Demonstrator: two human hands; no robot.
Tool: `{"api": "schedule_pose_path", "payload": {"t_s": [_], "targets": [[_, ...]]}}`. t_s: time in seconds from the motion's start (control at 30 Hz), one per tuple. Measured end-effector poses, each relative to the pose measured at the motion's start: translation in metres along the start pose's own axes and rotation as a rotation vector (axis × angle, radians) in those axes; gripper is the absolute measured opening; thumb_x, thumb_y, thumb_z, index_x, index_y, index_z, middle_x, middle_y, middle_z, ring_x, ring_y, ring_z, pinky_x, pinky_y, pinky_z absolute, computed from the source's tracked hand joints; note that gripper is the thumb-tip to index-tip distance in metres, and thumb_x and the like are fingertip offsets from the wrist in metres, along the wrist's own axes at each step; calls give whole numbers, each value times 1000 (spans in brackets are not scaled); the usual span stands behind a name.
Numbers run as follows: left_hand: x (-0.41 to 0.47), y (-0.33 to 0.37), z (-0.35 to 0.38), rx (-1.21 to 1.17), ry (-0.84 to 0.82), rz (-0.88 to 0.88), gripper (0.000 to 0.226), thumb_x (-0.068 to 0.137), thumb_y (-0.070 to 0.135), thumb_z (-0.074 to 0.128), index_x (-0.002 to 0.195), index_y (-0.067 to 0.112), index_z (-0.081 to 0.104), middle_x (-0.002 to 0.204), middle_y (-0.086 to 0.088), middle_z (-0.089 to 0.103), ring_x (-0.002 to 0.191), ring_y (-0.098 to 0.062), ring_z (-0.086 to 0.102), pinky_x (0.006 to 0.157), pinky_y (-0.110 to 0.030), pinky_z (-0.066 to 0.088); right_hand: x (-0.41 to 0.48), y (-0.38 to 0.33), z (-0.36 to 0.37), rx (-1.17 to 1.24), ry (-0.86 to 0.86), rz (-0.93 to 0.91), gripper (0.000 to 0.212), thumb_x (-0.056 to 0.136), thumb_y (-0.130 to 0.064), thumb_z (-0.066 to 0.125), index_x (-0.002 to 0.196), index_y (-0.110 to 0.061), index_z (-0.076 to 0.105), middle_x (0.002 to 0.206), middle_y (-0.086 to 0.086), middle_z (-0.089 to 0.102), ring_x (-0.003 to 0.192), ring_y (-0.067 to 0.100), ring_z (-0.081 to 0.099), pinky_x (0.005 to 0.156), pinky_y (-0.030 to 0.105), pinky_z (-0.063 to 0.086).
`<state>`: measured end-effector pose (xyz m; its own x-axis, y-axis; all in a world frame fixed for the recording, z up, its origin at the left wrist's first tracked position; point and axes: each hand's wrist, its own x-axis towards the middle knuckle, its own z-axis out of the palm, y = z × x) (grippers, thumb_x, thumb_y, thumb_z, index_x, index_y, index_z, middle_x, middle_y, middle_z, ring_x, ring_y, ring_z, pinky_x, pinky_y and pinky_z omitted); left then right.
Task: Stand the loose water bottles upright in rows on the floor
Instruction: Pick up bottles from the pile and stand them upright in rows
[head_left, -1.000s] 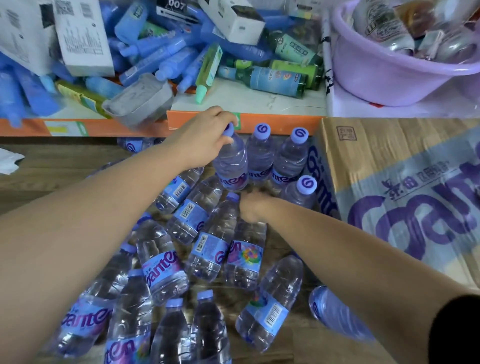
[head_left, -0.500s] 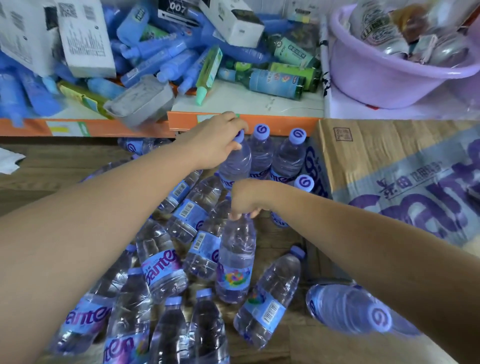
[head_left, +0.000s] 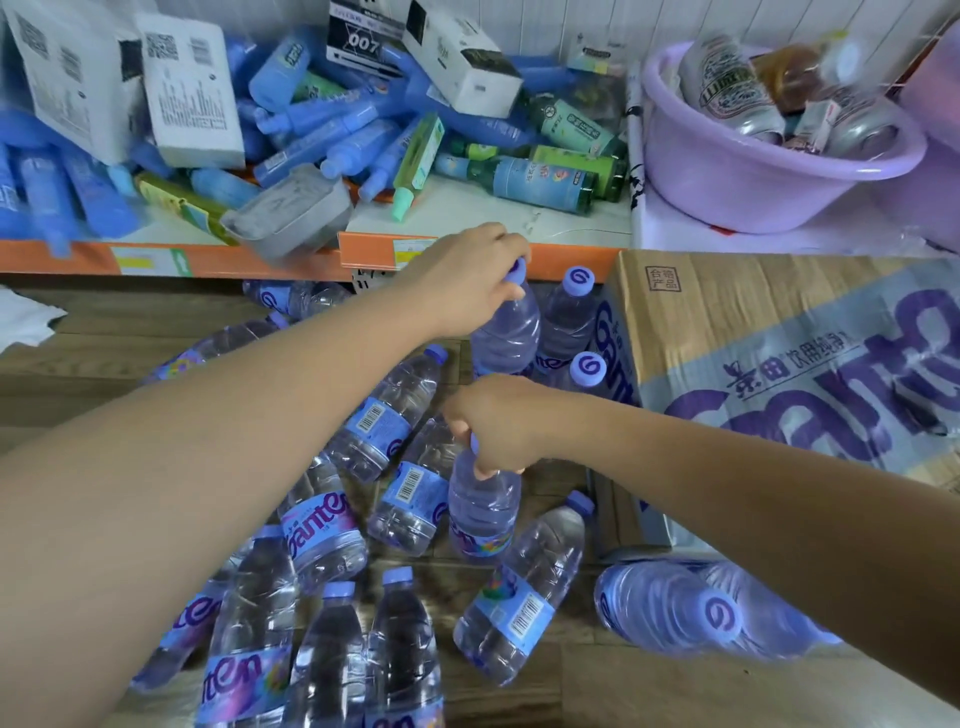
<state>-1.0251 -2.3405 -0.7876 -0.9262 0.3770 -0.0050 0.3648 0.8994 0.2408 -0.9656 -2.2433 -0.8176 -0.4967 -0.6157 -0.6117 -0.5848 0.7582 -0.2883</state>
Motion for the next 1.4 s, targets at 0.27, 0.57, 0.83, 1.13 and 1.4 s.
{"api": "schedule_pose_path", "payload": {"t_s": [0.27,0.57,0.83,1.13,1.4], "targets": [[-3,-8,54,96,-184,-77,36,94,11,52,128,5,49,127,-15,47,107,-36,56,88,-44,48,-4,9,-4,128,38,-66,17,86,-25,67,91,-14,55,107,10,67,80,27,68,77,33,51],[2,-18,55,106,-120,-111,23,98,24,38,107,8,51,82,1,52,80,-26,49,56,-28,35,-7,22,-10,-14,127,-88,21,88,-3,54,104,-9,66,104,7,63,97,20,51,82,34,45],[-9,-22,42,-50,-125,-151,58,88,27,61,140,15,39,139,-12,45,125,-31,44,94,-36,40,0,38,-6,-37,311,41,13,81,-9,60,88,2,61,87,17,62,78,26,50,65,35,41],[-47,-59,74,-24,-317,-379,26,93,30,45,98,6,55,109,-20,62,96,-35,57,84,-42,50,0,40,-11,34,427,144,23,81,-13,62,100,0,61,103,16,58,89,29,55,70,36,45],[-55,-59,102,-58,-450,-391,45,96,21,45,134,-1,36,117,-21,58,110,-36,55,84,-34,42,2,35,-14,33,386,128,26,79,-14,62,102,-2,62,102,16,61,96,31,58,81,42,50]]}}
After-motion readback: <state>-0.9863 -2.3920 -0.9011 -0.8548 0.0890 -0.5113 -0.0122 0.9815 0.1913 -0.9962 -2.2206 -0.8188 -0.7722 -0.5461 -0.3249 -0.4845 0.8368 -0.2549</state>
